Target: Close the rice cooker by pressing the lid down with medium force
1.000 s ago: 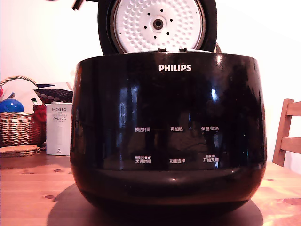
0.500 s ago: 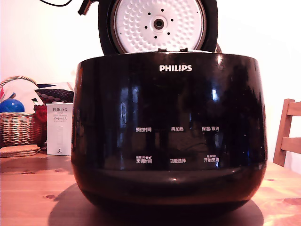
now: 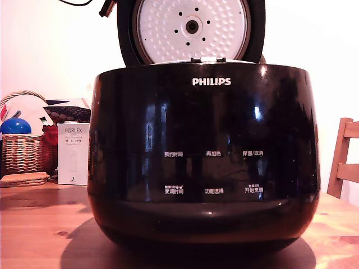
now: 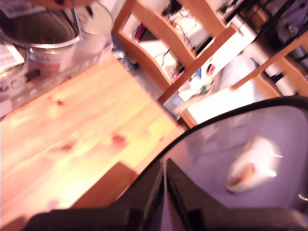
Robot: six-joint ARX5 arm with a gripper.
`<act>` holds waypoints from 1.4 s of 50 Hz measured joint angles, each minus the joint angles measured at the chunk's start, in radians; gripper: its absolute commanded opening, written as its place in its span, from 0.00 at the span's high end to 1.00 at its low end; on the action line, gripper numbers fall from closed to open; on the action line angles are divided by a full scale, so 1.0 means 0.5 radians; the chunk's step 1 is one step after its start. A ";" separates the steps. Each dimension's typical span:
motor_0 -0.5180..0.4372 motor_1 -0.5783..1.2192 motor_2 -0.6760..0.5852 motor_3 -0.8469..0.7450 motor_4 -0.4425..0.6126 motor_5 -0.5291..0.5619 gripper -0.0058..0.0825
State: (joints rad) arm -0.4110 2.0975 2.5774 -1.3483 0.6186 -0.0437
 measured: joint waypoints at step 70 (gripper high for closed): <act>-0.478 -0.600 -1.253 0.563 -0.507 -0.065 0.96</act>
State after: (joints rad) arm -0.6502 1.7973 1.9511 -1.0668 0.3649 -0.0761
